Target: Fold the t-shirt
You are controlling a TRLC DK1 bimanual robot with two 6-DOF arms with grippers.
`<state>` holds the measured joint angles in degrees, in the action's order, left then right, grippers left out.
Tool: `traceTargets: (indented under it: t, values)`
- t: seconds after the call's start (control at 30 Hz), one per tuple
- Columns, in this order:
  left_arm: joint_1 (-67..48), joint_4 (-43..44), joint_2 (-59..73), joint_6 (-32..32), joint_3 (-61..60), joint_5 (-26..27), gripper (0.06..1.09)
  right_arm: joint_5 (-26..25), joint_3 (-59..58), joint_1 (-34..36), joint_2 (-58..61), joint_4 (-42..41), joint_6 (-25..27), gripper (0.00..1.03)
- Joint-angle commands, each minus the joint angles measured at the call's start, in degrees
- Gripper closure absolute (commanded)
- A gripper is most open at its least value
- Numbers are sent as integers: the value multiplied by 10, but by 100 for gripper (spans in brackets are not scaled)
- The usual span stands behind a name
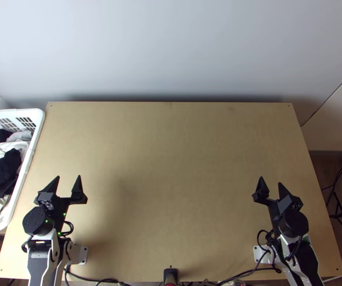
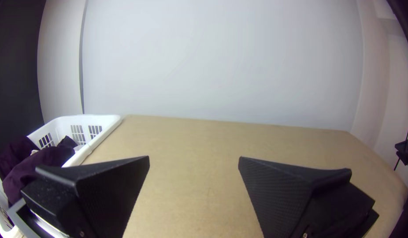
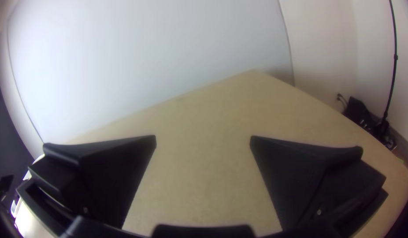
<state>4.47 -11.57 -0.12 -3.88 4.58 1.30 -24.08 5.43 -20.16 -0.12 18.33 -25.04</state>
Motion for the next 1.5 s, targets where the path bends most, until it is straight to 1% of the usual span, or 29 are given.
traceTargets:
  t: [0.0, 0.4, 0.53, 0.8, 0.83, 0.87, 0.9, 1.07, 1.13, 1.23, 1.3, 1.33, 1.37, 1.4, 1.47]
  values:
    - [-2, 0, -1, -1, -1, 0, 10, 0, 0, 1, 0, 3, -8, 3]
    - [4, -3, -1, -1, -1, -1, 10, 0, 0, 1, -1, 3, -8, 3]
    - [8, 2, -1, 26, 0, -2, 10, 0, 0, 1, -1, 3, -8, 3]
    - [55, 14, -1, 38, 7, -3, 10, 1, 0, 0, 0, 3, -10, 3]
    - [65, 14, 0, 38, 12, -3, 10, 11, 0, -7, 1, 6, -25, 3]
    - [78, 15, 0, 38, 17, -3, 10, 13, 1, -28, 1, 9, -35, 3]
    - [91, 16, 0, 38, 24, -3, 10, 12, 1, -44, 0, 9, -34, 4]
    - [141, -3, 2, 38, 56, -3, 10, 13, 1, -57, 0, 9, -39, 4]
    - [152, -13, 9, 41, 80, -3, 10, 14, 1, -80, -1, 12, -44, 3]
    - [167, -28, 58, 38, 127, -2, 10, 13, 1, -121, -1, 13, -43, 3]
    - [175, -46, 120, 33, 168, -2, 10, 14, 1, -129, -1, 14, -45, 4]
    - [179, -56, 155, 27, 188, -3, 10, 15, 1, -136, -1, 15, -63, 4]
    - [185, -72, 196, 19, 213, -5, 10, 15, 2, -149, -1, 15, -111, 4]
    - [190, -91, 234, 15, 241, -6, 10, 16, 2, -161, -1, 15, -141, 4]
    - [203, -122, 307, 10, 299, -7, 10, 17, 4, -182, -1, 43, -142, 3]
